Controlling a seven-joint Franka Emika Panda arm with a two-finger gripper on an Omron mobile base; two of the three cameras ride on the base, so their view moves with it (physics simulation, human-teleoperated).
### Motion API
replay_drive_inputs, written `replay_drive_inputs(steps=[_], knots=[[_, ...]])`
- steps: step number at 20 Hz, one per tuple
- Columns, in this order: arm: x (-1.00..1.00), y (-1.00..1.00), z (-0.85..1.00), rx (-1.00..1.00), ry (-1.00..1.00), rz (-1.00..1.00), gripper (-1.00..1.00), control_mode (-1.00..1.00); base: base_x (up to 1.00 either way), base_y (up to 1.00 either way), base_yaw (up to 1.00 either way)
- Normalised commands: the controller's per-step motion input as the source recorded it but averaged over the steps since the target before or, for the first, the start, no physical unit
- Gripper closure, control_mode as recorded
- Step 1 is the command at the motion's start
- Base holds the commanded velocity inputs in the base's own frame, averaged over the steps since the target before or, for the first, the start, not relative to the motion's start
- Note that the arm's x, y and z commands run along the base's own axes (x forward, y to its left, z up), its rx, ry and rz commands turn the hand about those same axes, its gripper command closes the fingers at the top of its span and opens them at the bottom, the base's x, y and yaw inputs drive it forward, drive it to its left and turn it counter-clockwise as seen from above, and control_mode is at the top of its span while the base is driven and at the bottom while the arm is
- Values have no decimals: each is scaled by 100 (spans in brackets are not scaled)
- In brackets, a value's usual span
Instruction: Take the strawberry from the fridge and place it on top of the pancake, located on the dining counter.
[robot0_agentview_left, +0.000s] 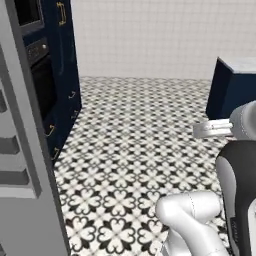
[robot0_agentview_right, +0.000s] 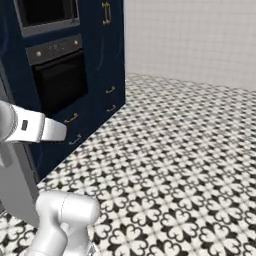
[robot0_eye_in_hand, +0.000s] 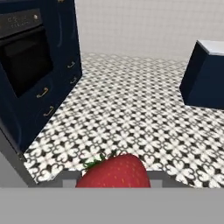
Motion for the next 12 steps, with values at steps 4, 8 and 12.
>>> replay_drive_inputs(steps=[4, 8, 12], knots=[[0, 0, 0, 0, 0, 0, 100, 100, 0, 0, -99], [0, 0, 0, 0, 0, 0, 100, 100, 40, 0, -78], [0, 0, 0, 0, 0, 0, 100, 100, 100, 43, -31]])
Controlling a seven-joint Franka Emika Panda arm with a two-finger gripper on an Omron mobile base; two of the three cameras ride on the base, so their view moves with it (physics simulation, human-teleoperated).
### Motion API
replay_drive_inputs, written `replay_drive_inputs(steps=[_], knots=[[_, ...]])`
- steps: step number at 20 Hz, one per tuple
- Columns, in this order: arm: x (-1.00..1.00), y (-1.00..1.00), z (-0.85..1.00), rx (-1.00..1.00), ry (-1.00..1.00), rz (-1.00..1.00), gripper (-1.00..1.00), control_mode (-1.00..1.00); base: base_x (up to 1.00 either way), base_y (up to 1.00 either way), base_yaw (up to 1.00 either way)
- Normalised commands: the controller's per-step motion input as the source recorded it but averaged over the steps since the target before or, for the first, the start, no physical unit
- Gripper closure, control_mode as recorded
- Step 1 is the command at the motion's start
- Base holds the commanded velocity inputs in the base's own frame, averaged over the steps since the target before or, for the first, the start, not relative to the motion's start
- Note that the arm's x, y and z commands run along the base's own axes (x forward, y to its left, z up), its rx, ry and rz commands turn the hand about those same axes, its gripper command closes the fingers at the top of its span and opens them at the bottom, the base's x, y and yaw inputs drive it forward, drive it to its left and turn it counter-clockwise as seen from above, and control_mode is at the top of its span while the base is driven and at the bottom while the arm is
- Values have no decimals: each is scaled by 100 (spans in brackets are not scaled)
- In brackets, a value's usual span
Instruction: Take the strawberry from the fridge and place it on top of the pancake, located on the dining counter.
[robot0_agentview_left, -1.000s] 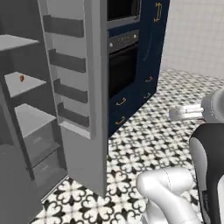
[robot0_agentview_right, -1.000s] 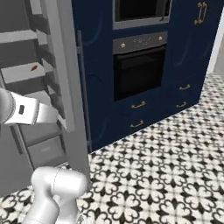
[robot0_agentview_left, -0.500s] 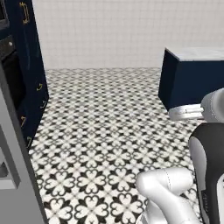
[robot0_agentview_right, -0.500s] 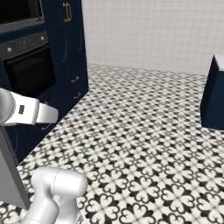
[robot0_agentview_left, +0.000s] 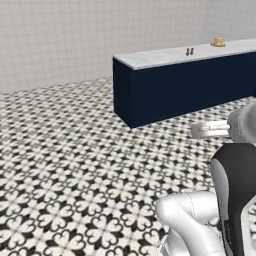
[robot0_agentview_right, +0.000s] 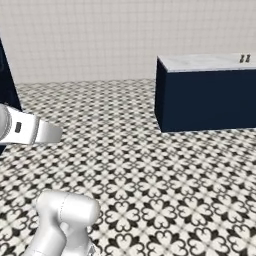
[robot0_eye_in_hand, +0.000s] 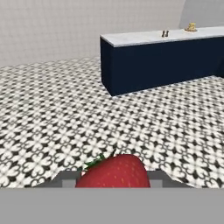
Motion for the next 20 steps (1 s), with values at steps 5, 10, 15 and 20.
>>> replay_drive_inputs(steps=[5, 10, 15, 20], knots=[[0, 0, 0, 0, 0, 0, 100, 100, 100, 37, -15], [0, 0, 0, 0, 0, 0, 100, 100, 100, 39, -6], [0, 0, 0, 0, 0, 0, 100, 100, 100, 29, 0], [0, 0, 0, 0, 0, 0, 100, 100, 100, 40, 0]])
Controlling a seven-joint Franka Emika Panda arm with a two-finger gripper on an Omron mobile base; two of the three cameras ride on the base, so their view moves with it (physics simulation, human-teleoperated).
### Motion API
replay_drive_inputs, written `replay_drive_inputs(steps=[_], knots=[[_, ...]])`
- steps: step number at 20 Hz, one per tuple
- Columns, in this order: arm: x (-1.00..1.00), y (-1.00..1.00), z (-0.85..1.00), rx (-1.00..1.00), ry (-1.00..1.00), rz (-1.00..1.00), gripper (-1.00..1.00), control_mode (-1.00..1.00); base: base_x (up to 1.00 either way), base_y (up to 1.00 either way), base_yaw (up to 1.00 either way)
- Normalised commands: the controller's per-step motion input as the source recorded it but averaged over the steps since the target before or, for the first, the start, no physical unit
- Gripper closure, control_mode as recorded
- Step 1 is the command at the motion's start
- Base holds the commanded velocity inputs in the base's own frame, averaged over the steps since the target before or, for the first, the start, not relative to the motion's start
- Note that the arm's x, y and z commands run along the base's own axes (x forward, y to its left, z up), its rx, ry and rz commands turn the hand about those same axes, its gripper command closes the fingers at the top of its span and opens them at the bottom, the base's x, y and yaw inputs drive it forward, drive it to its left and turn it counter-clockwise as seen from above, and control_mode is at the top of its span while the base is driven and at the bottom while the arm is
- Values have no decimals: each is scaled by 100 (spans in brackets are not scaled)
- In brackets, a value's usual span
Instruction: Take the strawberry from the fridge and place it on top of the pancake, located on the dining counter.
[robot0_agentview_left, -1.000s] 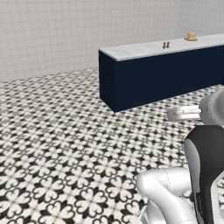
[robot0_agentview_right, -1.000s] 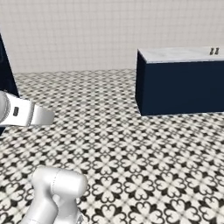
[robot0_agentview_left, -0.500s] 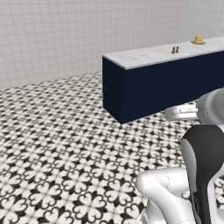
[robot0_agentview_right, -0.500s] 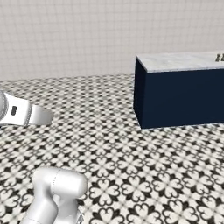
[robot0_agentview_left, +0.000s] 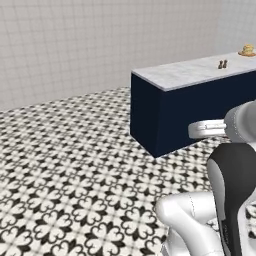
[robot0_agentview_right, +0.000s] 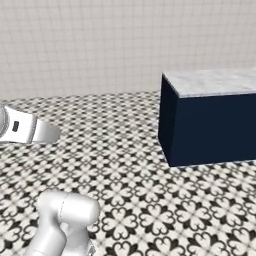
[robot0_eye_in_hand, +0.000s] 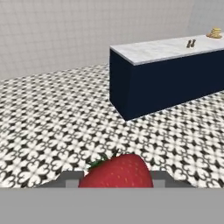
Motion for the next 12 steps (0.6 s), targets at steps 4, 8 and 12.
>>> replay_drive_inputs(steps=[4, 8, 12], knots=[[0, 0, 0, 0, 0, 0, 100, 100, 100, 57, -1], [0, 0, 0, 0, 0, 0, 100, 100, 100, 78, -5], [0, 0, 0, 0, 0, 0, 100, 100, 100, 85, -19]])
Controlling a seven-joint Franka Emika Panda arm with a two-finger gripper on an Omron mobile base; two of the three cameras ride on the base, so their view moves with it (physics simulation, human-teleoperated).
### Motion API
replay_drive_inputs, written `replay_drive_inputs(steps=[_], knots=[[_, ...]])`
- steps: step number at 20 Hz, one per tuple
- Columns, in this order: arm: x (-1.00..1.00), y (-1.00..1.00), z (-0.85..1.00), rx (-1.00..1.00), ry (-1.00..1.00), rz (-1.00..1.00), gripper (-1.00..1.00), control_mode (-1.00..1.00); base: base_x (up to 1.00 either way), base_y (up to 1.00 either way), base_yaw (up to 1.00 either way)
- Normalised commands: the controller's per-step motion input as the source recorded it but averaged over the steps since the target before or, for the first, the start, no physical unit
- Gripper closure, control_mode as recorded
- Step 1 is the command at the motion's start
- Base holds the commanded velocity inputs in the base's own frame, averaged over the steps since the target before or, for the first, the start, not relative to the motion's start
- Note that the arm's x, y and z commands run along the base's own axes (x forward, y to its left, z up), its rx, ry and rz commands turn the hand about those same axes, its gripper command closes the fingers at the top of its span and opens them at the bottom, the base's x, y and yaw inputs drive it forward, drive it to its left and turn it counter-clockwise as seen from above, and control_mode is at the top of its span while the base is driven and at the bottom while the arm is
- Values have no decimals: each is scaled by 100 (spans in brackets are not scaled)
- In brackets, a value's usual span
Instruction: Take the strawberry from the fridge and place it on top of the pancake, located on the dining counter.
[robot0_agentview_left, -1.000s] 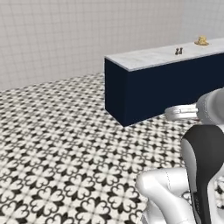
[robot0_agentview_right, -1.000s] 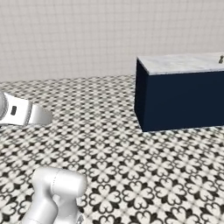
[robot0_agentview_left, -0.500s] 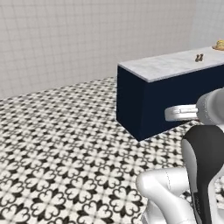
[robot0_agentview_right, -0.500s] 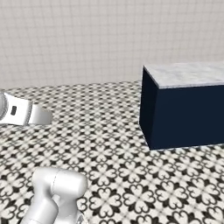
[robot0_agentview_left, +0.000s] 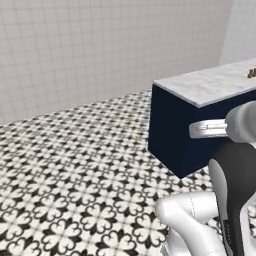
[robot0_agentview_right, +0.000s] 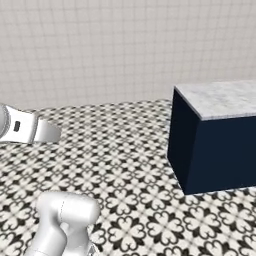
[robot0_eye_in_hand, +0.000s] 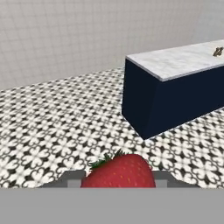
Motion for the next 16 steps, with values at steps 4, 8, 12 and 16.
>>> replay_drive_inputs(steps=[4, 8, 12, 16], knots=[[0, 0, 0, 0, 0, 0, 100, 100, 100, 85, -29], [0, 0, 0, 0, 0, 0, 100, 100, 100, 87, -35], [0, 0, 0, 0, 0, 0, 100, 100, 100, 91, -37], [0, 0, 0, 0, 0, 0, 100, 100, 100, 93, -38]])
